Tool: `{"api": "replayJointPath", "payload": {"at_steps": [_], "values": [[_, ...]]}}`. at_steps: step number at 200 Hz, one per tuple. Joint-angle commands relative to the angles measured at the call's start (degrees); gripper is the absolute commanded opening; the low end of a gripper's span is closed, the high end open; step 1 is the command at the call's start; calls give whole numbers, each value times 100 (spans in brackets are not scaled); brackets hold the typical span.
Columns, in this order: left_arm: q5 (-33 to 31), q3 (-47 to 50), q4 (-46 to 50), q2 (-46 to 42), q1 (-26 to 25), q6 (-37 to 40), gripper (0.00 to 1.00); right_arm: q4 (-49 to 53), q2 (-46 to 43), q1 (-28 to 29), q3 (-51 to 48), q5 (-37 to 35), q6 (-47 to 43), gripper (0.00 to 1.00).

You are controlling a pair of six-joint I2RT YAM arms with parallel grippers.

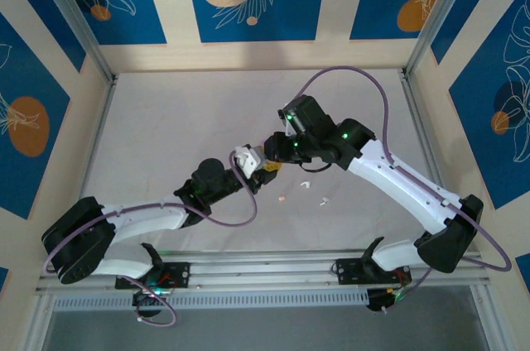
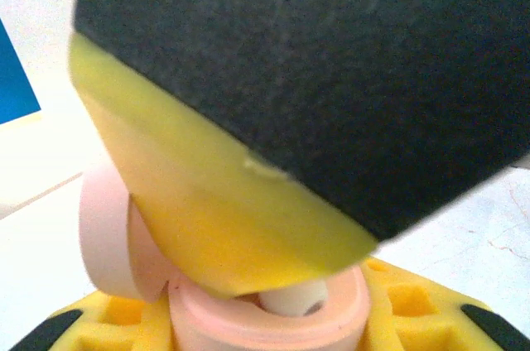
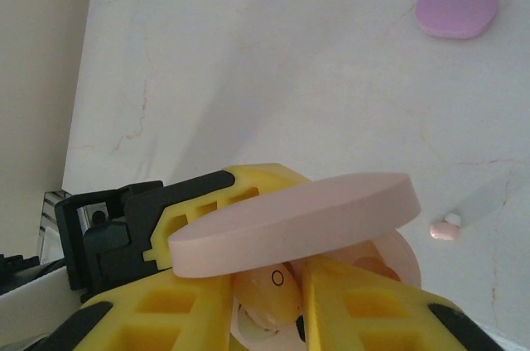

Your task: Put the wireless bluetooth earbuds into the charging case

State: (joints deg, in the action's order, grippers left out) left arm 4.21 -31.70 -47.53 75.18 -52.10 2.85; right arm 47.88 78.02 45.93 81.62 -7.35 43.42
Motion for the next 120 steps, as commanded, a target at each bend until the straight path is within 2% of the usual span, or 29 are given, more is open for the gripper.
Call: {"api": "replayJointPath", "payload": {"at_steps": [1, 48, 120], "values": [[104, -257, -565, -37, -74, -129, 30, 368, 56, 83, 161, -24, -122, 30], [135, -270, -548, -55, -76, -153, 30, 247, 22, 83, 196, 280, -198, 31], [123, -275, -552, -64, -73, -158, 30, 370, -136, 65, 240, 314, -202, 32]]}}
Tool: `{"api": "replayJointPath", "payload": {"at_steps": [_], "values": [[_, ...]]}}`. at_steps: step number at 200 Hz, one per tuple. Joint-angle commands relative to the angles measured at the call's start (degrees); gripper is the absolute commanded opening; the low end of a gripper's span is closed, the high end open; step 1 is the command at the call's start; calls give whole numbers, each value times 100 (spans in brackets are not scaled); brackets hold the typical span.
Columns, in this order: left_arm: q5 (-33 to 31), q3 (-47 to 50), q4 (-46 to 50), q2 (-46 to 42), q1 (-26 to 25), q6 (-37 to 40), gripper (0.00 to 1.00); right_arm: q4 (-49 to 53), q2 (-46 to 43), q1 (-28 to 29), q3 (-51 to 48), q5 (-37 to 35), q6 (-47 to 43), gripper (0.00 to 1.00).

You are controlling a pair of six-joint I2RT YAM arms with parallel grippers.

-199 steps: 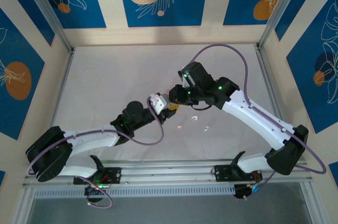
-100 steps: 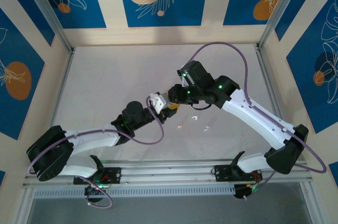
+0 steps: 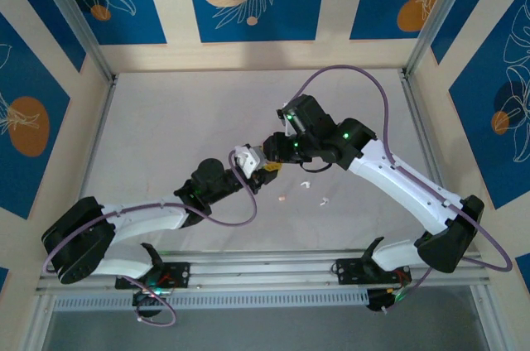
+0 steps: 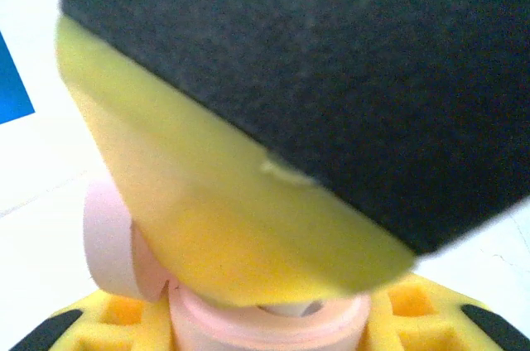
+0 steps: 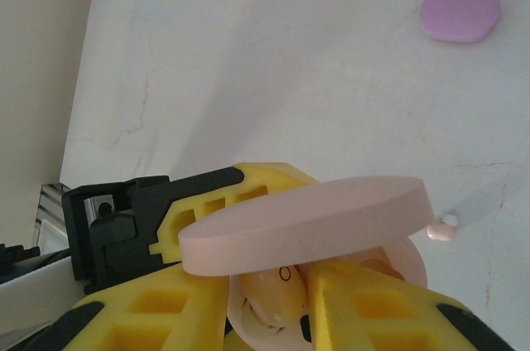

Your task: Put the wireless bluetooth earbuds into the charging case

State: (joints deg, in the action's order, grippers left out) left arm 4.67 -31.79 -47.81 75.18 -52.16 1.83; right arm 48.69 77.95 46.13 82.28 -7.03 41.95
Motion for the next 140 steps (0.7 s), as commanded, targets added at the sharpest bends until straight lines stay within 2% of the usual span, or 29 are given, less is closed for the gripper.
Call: {"api": "replayJointPath", "payload": {"at_steps": [1, 74, 105, 140], "values": [[73, -266, -521, -64, -66, -53, 30, 294, -126, 45, 174, 281, -56, 32], [69, -265, -510, -93, -69, -51, 30, 302, -219, -43, 117, 417, -60, 34], [61, -261, -518, -91, -71, -51, 30, 288, -288, -67, 95, 445, -47, 28], [59, -284, -527, -56, -66, -50, 30, 275, -328, -103, 57, 593, -65, 29]]}}
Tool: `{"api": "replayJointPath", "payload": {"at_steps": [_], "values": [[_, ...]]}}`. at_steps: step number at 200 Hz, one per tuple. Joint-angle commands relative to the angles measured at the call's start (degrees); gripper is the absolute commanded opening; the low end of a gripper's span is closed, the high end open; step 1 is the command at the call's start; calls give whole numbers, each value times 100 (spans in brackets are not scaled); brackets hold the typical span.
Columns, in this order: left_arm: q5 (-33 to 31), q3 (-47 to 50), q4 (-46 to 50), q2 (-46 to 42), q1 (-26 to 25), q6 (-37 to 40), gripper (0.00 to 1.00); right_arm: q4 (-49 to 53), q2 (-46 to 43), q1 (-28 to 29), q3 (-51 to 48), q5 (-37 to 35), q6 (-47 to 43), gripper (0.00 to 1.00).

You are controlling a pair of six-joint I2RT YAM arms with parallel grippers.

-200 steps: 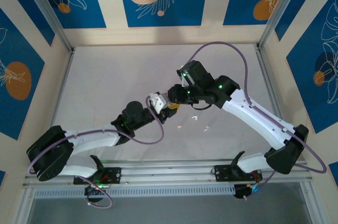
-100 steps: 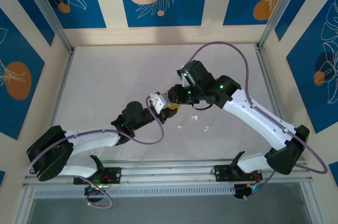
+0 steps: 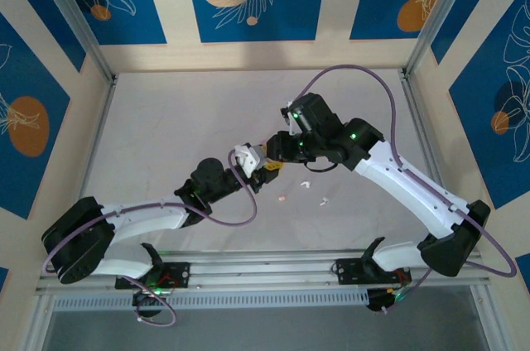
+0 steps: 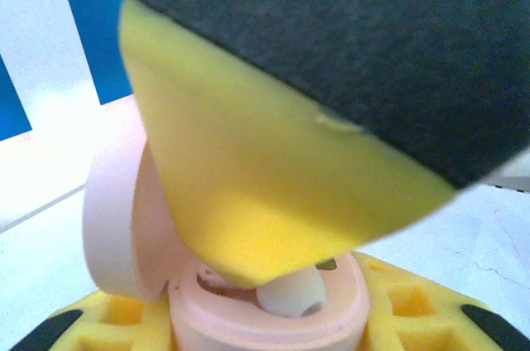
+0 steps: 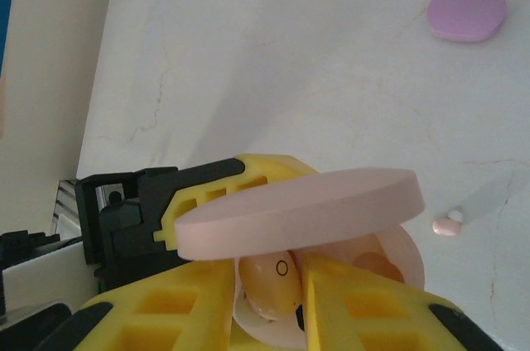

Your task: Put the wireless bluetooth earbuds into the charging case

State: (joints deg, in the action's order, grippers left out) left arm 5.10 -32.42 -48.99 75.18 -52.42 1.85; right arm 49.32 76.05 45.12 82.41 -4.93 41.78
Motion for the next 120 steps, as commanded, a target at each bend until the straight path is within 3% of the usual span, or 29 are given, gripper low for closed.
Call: {"api": "replayJointPath", "payload": {"at_steps": [1, 120], "values": [[12, -220, -409, -56, -40, -52, 30, 211, -141, -3, 45, 385, -47, 29], [8, -220, -387, -47, -40, -18, 30, 234, -167, -22, 56, 590, -144, 30]]}}
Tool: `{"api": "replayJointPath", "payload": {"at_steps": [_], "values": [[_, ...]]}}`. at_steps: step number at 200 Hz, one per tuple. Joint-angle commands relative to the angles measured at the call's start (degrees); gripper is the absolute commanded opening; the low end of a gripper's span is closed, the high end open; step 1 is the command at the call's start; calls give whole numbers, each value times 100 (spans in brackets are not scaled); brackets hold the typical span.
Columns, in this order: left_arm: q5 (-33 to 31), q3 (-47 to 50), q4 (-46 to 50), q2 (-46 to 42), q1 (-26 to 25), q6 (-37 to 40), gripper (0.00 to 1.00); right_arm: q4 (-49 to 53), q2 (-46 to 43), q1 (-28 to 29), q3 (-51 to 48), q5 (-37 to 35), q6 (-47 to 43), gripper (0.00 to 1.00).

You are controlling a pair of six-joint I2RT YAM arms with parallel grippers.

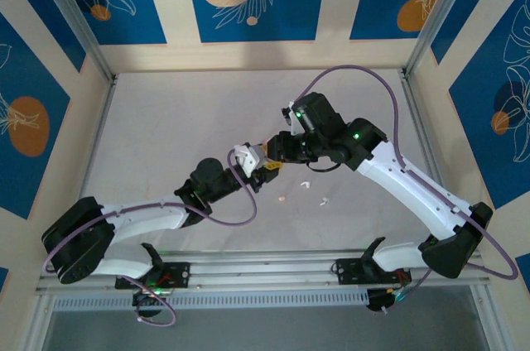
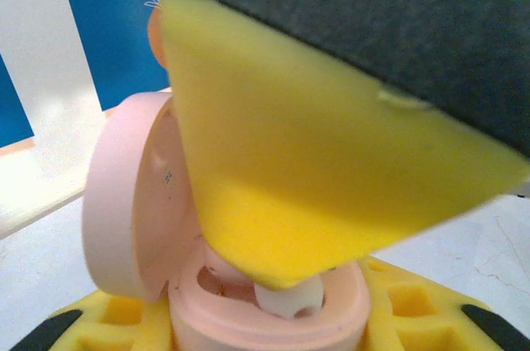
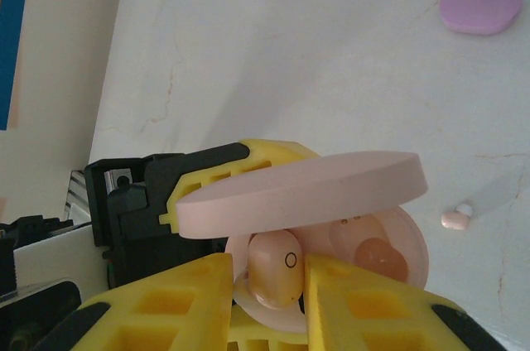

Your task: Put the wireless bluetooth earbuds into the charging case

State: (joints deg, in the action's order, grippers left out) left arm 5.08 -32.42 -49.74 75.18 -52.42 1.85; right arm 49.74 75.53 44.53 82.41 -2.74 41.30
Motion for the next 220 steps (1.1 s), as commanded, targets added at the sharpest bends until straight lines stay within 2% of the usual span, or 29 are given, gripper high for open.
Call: {"api": "replayJointPath", "payload": {"at_steps": [1, 112, 220], "values": [[10, -225, -311, -43, -40, -18, 30, 193, -116, 37, 51, 367, -96, 30], [52, -231, -274, -18, -40, -35, 30, 56, -243, 38, -23, 442, -193, 33], [226, -264, -168, 41, -40, -26, 30, 11, -228, 38, -6, 428, -210, 31]]}}
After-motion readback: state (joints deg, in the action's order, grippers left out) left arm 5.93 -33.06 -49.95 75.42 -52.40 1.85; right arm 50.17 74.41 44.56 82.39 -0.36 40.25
